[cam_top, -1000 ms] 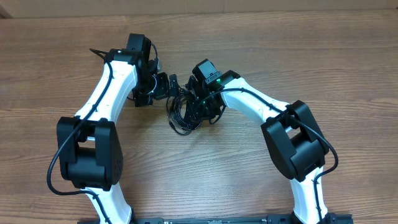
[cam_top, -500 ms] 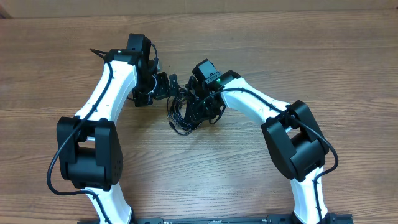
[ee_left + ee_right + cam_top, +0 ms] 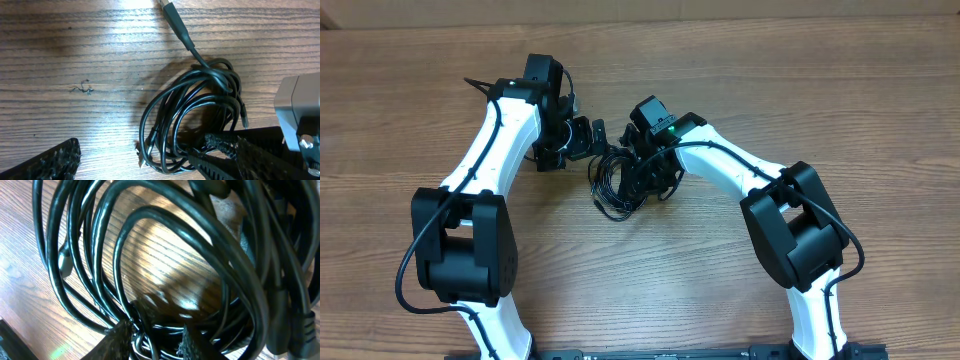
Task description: Untangle cables
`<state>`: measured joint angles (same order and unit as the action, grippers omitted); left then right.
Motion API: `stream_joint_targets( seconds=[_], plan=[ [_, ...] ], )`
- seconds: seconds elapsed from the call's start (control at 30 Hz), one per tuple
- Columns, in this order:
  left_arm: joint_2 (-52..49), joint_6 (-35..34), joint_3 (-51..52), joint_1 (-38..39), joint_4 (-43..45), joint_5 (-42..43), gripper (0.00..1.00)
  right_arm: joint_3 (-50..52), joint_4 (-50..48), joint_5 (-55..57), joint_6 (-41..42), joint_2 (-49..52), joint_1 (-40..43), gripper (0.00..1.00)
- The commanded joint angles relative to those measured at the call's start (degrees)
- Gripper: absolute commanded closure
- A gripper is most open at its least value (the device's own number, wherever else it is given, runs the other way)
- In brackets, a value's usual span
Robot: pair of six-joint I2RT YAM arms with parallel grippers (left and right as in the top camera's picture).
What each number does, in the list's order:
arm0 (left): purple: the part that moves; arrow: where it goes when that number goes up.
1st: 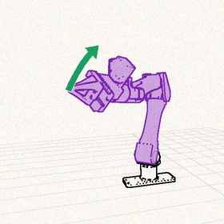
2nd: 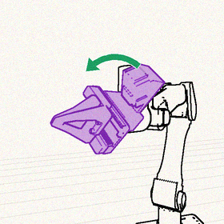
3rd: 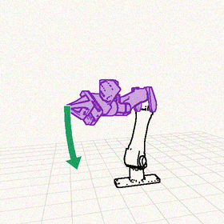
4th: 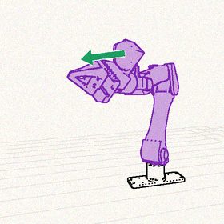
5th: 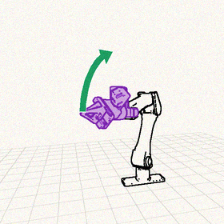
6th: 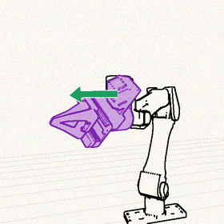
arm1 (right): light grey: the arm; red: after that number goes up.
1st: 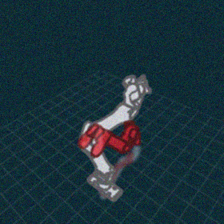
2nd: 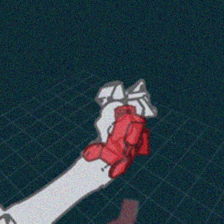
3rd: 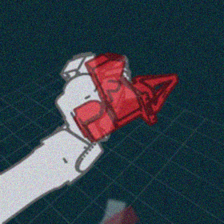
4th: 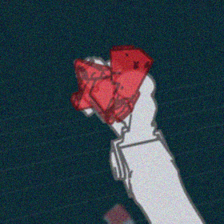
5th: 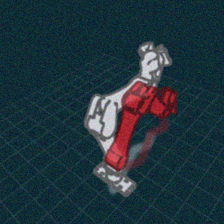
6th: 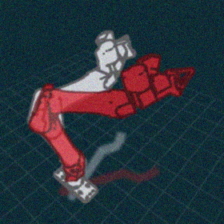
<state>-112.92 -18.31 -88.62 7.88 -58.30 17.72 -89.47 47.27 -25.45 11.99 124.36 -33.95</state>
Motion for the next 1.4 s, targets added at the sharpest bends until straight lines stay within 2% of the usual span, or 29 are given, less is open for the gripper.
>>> stream_joint_targets(
  seconds=[0.0,0.1,0.17,0.27,0.3,0.33,0.37,0.4,0.47,0.6,0.8,0.97,1.13,1.23,1.37],
  plan=[
    [0.52,-0.13,-0.68,0.44,0.04,-0.59,0.00,-0.24,-0.04,1.57,-0.04,0.07,-0.07,0.68],
    [0.52,-0.13,-0.70,0.44,0.57,-0.55,0.01,-0.87,-0.83,-1.40,-0.07,0.07,-0.07,0.72],
    [0.52,-0.07,-0.68,0.44,4.24,-0.46,0.01,-1.44,-0.44,-2.38,-0.09,0.07,-0.07,0.73],
    [0.52,0.26,-0.68,0.44,2.69,1.53,0.01,-2.16,0.35,-2.54,-0.85,0.07,-0.07,0.73],
    [0.48,0.09,-0.66,0.46,2.51,1.79,0.17,-2.16,0.48,-2.54,-1.66,0.07,-0.07,0.73],
    [0.44,-0.09,-0.52,0.61,1.49,1.66,0.59,-2.16,0.70,-2.45,-2.08,0.07,-0.07,0.73],
    [0.44,-2.05,-0.46,0.74,-0.37,1.60,0.87,-2.16,0.98,-2.43,-2.08,0.07,-0.07,0.73],
    [0.44,-4.33,-0.33,0.83,-2.29,1.55,0.96,-2.14,1.29,-2.38,-2.08,0.07,-0.07,0.73],
    [0.44,-7.45,0.90,1.16,-4.70,1.57,0.96,-2.14,1.70,-1.25,-2.03,0.07,-0.07,0.73],
    [0.42,-7.67,5.14,2.51,-1.84,2.34,0.78,-2.08,2.08,0.66,-2.03,0.07,-0.07,0.73],
    [0.39,-7.67,10.67,3.45,5.81,1.97,0.60,-2.08,2.16,1.01,-2.01,0.07,-0.13,0.72],
    [-0.11,-10.12,13.79,3.45,9.81,-1.66,0.56,-2.03,2.14,1.03,-2.01,0.07,-0.11,0.72],
    [-0.22,-12.52,18.29,4.42,16.70,-1.14,0.44,-2.03,2.16,1.01,-2.03,0.07,-0.13,0.72],
    [-0.22,-12.79,19.15,5.73,17.46,-1.88,0.44,-1.99,2.19,1.01,-2.01,0.07,-0.13,0.72],
    [-0.22,-13.97,19.15,8.11,18.36,-7.48,0.53,-1.97,2.58,1.01,-2.01,0.07,-0.13,0.72]
  ],
)
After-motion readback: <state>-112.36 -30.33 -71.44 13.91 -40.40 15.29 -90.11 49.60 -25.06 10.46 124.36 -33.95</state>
